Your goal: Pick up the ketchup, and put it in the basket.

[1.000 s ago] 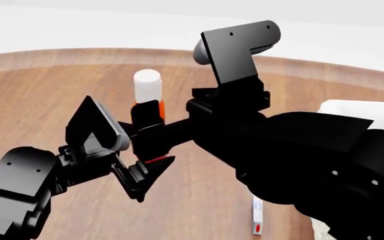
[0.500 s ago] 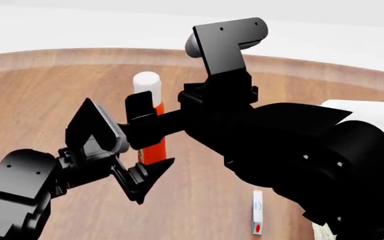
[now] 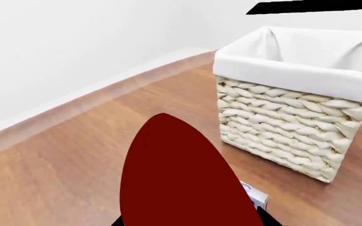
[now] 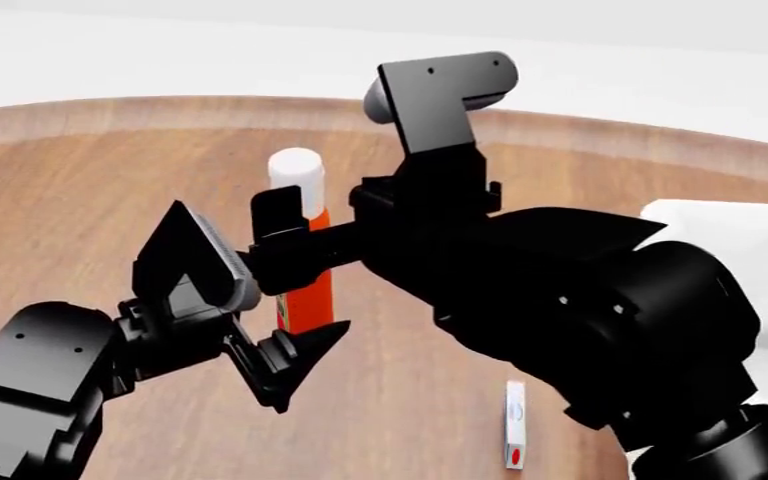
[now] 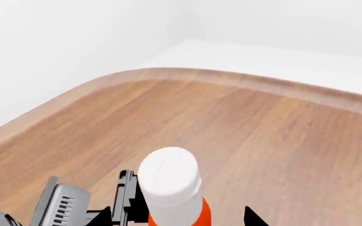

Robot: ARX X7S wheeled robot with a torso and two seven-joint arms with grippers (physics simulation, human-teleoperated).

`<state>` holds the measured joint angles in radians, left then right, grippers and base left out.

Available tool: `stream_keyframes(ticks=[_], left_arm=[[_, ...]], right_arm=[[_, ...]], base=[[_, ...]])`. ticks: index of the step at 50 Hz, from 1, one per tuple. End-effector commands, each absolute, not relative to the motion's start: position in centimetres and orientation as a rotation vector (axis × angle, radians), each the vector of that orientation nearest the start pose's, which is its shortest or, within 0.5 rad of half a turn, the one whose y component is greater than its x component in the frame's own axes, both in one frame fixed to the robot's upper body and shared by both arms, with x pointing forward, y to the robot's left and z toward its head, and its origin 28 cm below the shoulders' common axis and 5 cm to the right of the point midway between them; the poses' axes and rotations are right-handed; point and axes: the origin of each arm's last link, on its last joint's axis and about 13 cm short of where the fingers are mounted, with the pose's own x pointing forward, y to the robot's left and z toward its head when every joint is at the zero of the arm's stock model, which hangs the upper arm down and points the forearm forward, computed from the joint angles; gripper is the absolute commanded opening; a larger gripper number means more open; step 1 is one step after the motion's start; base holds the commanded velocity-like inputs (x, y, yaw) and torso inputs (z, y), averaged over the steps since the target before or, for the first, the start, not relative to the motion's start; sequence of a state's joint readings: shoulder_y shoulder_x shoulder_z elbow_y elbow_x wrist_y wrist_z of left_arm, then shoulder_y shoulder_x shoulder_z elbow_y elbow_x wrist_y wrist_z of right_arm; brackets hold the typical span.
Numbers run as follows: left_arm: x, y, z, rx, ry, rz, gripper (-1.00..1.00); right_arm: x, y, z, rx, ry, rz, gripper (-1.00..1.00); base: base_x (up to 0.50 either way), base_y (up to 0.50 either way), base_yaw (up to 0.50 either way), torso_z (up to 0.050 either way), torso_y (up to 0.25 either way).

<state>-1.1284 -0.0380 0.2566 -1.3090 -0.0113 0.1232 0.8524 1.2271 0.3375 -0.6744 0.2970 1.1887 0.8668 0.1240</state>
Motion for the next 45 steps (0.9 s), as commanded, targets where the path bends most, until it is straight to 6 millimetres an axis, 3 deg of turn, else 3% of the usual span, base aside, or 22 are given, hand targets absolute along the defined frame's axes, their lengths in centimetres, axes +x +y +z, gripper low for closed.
stream_keyframes(ticks=[1, 30, 31, 45], left_arm=[[41.29, 20.58, 11.76, 0.126, 0.135, -0.943, -1.00], [41.22, 20.51, 11.58, 0.125, 0.139, -0.948, -1.00], [41.20, 20.51, 11.53, 0.126, 0.140, -0.948, -1.00], [41.15, 20.57, 11.40, 0.123, 0.145, -0.947, -1.00]], right_arm=[[36.04, -6.12, 23.69, 0.108, 0.324, 0.657, 1.00], [36.72, -5.49, 23.56, 0.093, 0.340, 0.668, 1.00], [36.74, -5.48, 23.51, 0.093, 0.340, 0.668, -1.00], [36.77, -5.70, 23.27, 0.085, 0.341, 0.653, -1.00]], base=[[0.00, 0.00, 0.00, 0.000, 0.000], [0.00, 0.00, 0.00, 0.000, 0.000], [0.00, 0.00, 0.00, 0.000, 0.000], [0.00, 0.00, 0.00, 0.001, 0.000]])
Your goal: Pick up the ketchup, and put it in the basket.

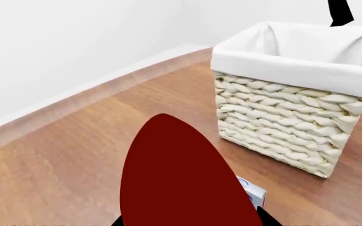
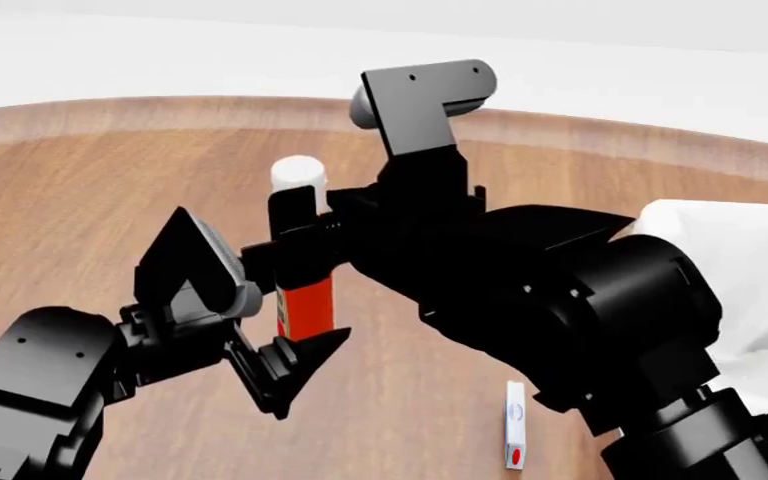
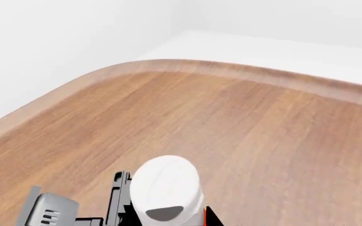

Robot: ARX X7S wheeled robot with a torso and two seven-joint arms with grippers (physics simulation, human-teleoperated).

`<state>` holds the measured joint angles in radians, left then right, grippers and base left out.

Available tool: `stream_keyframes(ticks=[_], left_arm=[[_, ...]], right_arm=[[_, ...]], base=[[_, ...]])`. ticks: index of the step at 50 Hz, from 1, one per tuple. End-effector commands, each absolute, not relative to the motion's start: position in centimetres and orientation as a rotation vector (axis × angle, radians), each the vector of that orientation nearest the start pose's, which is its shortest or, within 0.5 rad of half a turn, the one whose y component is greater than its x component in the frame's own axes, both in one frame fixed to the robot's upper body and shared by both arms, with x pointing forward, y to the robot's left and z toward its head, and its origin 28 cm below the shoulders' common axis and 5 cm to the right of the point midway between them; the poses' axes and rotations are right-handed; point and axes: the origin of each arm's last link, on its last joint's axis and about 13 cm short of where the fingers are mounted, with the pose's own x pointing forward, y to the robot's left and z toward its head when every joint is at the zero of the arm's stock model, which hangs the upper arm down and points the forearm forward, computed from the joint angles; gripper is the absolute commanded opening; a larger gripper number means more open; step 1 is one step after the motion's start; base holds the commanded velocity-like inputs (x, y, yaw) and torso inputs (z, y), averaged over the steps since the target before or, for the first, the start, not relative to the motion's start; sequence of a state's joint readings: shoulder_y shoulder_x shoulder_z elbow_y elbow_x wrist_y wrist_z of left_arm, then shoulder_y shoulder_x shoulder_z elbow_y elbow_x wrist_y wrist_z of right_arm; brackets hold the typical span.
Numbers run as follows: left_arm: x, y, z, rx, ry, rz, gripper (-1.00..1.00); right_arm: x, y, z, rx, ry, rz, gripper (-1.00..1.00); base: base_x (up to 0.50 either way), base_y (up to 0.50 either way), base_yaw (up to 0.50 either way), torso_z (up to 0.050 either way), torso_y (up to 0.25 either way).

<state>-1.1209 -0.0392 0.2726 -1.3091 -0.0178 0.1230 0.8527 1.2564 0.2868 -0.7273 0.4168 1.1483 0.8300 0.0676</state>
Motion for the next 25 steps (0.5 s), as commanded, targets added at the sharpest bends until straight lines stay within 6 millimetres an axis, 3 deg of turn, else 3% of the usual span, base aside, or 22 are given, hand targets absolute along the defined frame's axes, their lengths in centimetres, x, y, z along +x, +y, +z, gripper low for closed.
stream_keyframes(ticks=[1, 12, 13, 25], left_arm=[[41.14, 20.57, 11.38, 0.123, 0.144, -0.947, -1.00], [41.06, 20.61, 11.17, 0.142, 0.134, -0.920, -1.00], [41.05, 20.60, 11.17, 0.146, 0.132, -0.917, 1.00], [41.12, 20.66, 11.32, 0.112, 0.117, -0.946, 1.00]], right_arm=[[36.76, -5.70, 23.26, 0.086, 0.341, 0.654, -1.00], [36.94, -5.76, 23.15, 0.086, 0.337, 0.645, -1.00], [36.95, -5.76, 23.15, 0.087, 0.337, 0.645, -1.00], [37.07, -5.79, 23.17, 0.085, 0.320, 0.629, -1.00]], base=[[0.00, 0.00, 0.00, 0.000, 0.000], [0.00, 0.00, 0.00, 0.000, 0.000], [0.00, 0.00, 0.00, 0.000, 0.000], [0.00, 0.00, 0.00, 0.000, 0.001]])
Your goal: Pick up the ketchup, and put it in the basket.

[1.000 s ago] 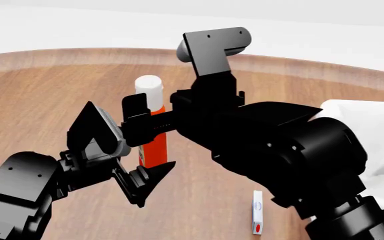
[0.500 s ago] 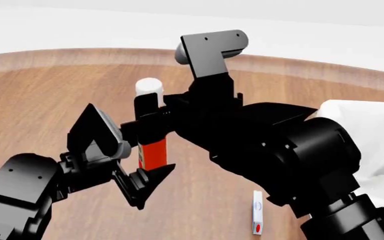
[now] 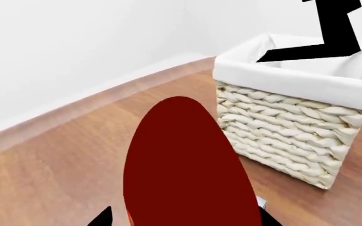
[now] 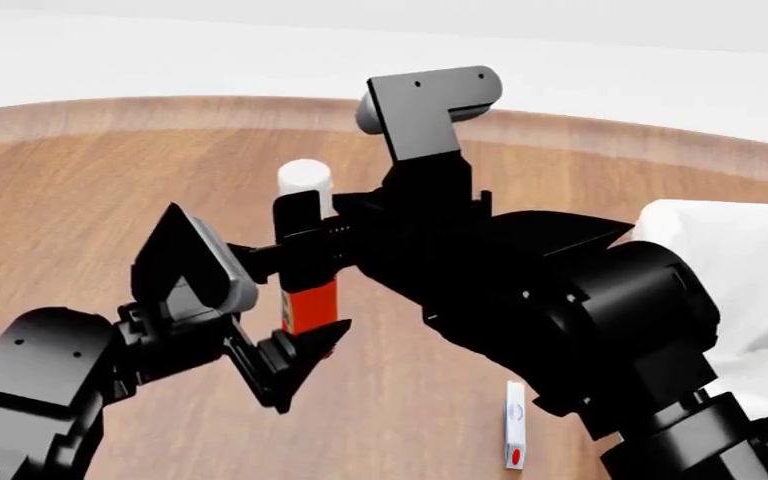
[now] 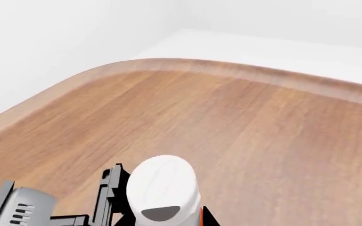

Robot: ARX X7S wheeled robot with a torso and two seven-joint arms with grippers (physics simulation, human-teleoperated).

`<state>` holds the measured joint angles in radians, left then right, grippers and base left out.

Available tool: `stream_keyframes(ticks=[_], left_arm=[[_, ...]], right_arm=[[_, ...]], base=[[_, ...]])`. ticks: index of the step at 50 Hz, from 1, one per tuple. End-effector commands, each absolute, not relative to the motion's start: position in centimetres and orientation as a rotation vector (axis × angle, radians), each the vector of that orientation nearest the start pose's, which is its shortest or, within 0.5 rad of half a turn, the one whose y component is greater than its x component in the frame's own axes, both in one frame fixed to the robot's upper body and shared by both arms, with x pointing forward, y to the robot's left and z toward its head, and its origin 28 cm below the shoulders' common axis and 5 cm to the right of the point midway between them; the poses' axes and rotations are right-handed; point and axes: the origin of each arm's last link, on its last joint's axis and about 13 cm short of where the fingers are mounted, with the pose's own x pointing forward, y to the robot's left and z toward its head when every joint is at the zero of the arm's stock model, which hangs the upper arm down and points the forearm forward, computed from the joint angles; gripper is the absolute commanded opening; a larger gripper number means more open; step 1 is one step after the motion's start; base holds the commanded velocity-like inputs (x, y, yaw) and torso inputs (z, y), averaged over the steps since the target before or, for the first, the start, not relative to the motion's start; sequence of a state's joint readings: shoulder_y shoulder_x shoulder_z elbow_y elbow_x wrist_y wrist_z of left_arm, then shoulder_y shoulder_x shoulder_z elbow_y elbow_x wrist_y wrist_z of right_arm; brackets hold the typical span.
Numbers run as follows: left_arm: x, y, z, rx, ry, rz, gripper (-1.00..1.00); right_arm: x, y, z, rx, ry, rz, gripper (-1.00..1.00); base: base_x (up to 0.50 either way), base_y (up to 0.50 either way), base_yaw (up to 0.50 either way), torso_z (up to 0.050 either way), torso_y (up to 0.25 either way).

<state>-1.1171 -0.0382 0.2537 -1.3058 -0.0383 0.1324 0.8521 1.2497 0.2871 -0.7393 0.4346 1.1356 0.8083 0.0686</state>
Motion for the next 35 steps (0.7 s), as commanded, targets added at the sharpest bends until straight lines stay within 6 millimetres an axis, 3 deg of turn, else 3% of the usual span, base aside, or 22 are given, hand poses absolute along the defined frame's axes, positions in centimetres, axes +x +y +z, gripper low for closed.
stream_keyframes(ticks=[1, 12, 29, 35], left_arm=[[41.1, 20.7, 11.3, 0.114, 0.120, -0.948, 1.00], [41.2, 20.9, 11.6, 0.108, 0.114, -0.952, 1.00], [41.1, 22.2, 11.4, 0.100, 0.112, -0.921, 1.00], [40.9, 22.2, 10.9, 0.088, 0.056, -0.803, 1.00]], right_arm=[[37.1, -5.8, 23.2, 0.085, 0.320, 0.629, -1.00], [37.7, -6.4, 23.7, 0.082, 0.279, 0.582, -1.00], [39.2, -9.9, 24.3, 0.137, 0.207, 0.433, -1.00], [39.5, -11.0, 24.7, 0.122, 0.158, 0.396, -1.00]], base=[[0.00, 0.00, 0.00, 0.000, 0.000], [0.00, 0.00, 0.00, 0.000, 0.000], [0.00, 0.00, 0.00, 0.000, 0.001], [0.00, 0.00, 0.00, 0.000, 0.000]])
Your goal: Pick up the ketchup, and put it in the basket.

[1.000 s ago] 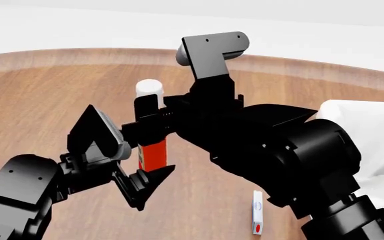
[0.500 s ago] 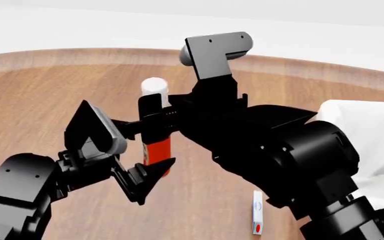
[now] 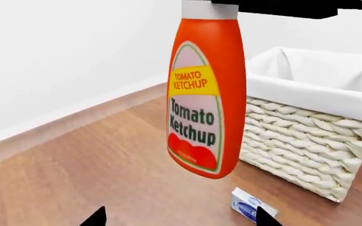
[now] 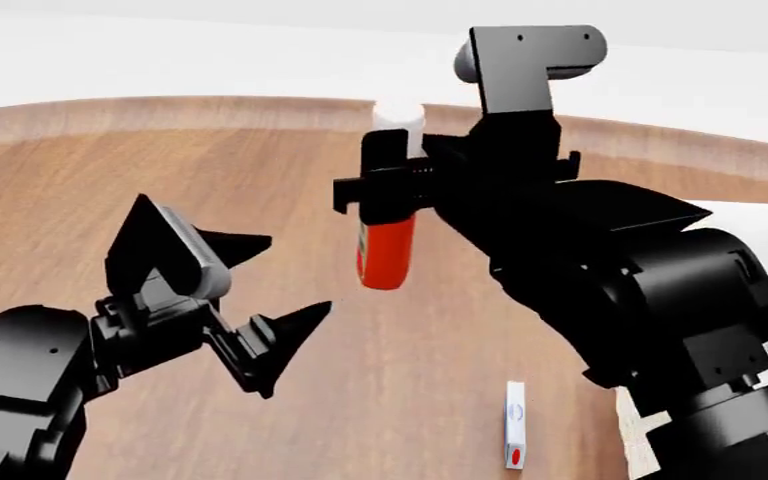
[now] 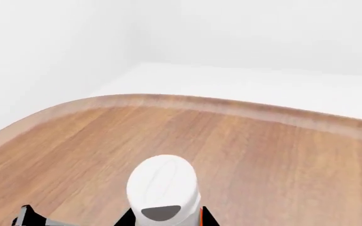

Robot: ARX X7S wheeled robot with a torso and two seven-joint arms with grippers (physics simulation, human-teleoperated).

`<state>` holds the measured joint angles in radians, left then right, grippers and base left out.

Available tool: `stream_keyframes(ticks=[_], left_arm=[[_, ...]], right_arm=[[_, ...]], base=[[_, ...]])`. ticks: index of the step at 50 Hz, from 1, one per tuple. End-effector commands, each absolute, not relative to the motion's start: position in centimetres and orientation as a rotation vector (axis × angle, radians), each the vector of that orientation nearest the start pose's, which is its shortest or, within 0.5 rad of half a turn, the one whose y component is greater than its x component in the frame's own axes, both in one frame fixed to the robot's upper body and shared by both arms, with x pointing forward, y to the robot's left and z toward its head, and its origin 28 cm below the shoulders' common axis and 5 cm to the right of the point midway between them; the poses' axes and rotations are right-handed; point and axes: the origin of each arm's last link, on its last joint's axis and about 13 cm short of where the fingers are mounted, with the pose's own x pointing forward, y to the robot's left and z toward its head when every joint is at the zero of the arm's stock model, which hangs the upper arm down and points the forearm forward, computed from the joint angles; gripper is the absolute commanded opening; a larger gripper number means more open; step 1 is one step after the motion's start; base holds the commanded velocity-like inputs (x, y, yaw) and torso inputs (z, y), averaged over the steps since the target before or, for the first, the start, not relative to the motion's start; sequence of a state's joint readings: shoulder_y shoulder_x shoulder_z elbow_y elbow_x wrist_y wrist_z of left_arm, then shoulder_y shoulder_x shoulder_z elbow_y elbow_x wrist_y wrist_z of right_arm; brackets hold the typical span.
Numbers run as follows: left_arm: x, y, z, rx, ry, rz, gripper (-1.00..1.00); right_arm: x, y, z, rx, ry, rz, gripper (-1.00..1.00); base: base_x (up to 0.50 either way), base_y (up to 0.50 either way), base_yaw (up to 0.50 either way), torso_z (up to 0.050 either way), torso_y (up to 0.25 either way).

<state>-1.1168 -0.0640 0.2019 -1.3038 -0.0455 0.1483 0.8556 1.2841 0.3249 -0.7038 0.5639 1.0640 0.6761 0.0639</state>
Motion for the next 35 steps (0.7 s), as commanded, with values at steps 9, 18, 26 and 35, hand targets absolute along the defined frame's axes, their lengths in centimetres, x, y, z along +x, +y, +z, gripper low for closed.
stream_keyframes(ticks=[9, 18, 26, 35], left_arm=[[40.6, 22.2, 10.4, 0.033, -0.038, -0.587, 1.00], [39.8, 22.0, 8.9, 0.082, -0.063, -0.337, 1.00], [39.0, 22.0, 7.6, 0.143, -0.108, -0.183, 1.00], [38.4, 22.6, 6.4, 0.124, -0.084, -0.095, 1.00]], right_arm=[[40.1, -12.9, 25.6, 0.096, 0.137, 0.304, -1.00], [40.9, -15.0, 26.2, -0.008, 0.118, 0.200, -1.00], [40.5, -16.9, 27.8, 0.005, 0.089, 0.127, -1.00], [40.0, -18.9, 28.6, 0.015, 0.068, 0.026, -1.00]], base=[[0.00, 0.00, 0.00, 0.000, 0.000], [0.00, 0.00, 0.00, 0.000, 0.000], [0.00, 0.00, 0.00, 0.000, 0.001], [0.00, 0.00, 0.00, 0.000, 0.000]])
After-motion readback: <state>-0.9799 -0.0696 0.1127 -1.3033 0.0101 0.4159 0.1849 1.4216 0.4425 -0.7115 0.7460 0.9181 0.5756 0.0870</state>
